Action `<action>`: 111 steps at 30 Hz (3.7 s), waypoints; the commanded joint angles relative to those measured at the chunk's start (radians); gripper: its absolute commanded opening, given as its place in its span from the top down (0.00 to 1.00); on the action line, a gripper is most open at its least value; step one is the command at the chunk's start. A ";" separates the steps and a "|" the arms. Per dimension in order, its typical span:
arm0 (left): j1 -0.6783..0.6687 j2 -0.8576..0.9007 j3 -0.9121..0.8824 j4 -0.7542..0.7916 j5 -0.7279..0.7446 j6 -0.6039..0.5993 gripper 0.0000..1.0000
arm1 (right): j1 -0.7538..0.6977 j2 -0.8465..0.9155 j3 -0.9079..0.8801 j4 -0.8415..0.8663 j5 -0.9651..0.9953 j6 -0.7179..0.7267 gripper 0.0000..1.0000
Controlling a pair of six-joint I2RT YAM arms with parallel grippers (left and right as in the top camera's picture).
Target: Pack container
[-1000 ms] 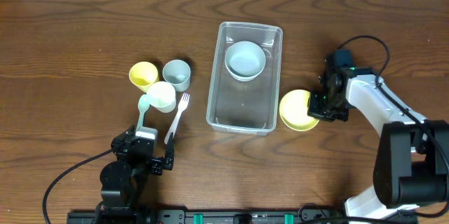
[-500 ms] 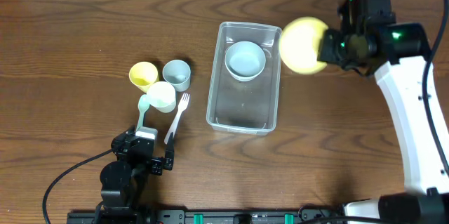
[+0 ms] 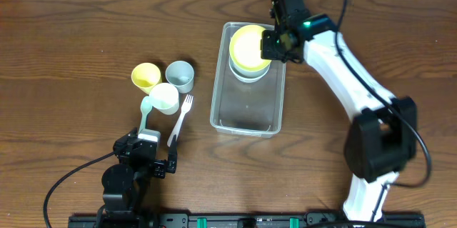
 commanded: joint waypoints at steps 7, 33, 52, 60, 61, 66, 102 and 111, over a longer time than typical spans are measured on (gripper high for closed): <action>-0.003 -0.006 -0.018 -0.002 0.014 -0.005 0.02 | 0.002 0.028 0.002 0.029 -0.030 -0.001 0.84; -0.003 -0.006 -0.018 -0.002 0.014 -0.005 0.02 | -0.721 -0.438 0.163 -0.558 0.006 -0.105 0.04; -0.003 0.069 0.171 0.021 -0.159 -0.182 0.02 | -0.841 -0.438 0.157 -0.566 0.006 -0.105 0.01; -0.003 0.440 0.504 -0.062 -0.194 -0.215 0.02 | -0.841 -0.438 0.157 -0.566 0.006 -0.105 0.01; -0.002 0.517 0.565 -0.111 -0.208 -0.223 0.02 | -0.841 -0.438 0.157 -0.566 0.006 -0.105 0.01; 0.006 0.878 0.853 -0.299 -0.253 -0.204 0.02 | -0.841 -0.438 0.157 -0.566 0.006 -0.105 0.01; 0.090 1.559 0.934 -0.376 -0.084 -0.500 0.20 | -0.841 -0.438 0.157 -0.566 0.006 -0.105 0.01; 0.090 1.559 0.851 -0.257 -0.084 -0.499 0.40 | -0.841 -0.438 0.157 -0.566 0.006 -0.105 0.01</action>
